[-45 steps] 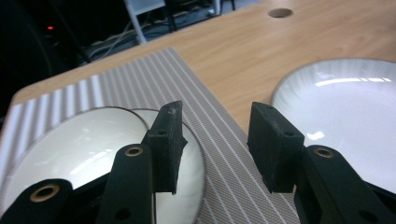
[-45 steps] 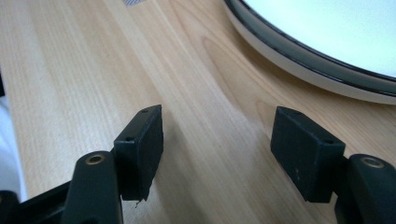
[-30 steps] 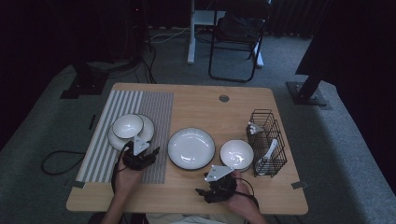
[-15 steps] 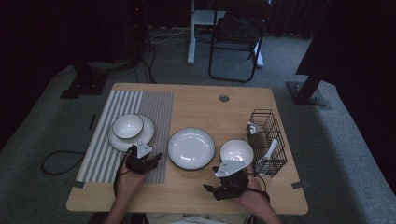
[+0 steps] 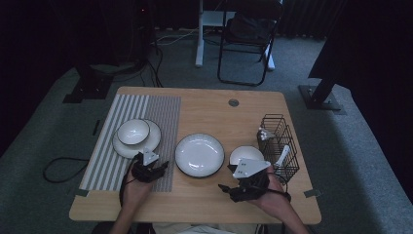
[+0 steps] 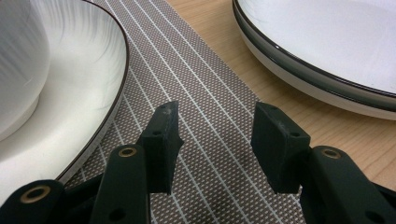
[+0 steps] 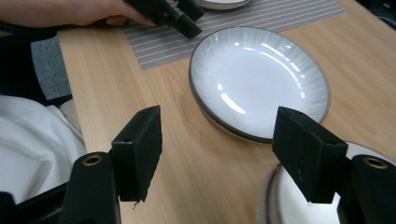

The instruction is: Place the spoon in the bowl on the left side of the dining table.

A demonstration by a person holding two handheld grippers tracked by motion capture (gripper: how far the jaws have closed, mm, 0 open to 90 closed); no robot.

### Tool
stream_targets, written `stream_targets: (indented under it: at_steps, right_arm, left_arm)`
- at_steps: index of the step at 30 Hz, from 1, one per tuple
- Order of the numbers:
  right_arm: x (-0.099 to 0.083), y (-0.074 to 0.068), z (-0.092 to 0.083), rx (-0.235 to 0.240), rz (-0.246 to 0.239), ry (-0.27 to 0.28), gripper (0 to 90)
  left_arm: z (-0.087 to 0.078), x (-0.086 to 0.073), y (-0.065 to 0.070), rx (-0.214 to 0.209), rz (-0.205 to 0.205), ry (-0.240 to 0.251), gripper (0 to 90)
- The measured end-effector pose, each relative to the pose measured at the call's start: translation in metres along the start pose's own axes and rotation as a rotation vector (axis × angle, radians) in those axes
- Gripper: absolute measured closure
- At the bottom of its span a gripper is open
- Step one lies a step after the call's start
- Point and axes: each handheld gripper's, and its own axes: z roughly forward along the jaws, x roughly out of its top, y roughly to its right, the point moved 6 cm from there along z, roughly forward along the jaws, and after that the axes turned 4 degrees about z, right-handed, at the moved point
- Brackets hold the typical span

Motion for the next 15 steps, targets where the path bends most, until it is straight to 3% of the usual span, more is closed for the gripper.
stream_targets:
  at_steps: [6,15]
  right_arm:
    - [0.007,0.023,-0.012,-0.05,0.002,-0.013,34.1]
    - [0.008,0.033,-0.026,-0.072,-0.001,0.003,39.4]
  left_arm:
    - [0.0,-0.001,-0.002,0.001,-0.01,0.0,52.5]
    - [0.002,-0.002,-0.001,-0.004,-0.008,-0.009,52.3]
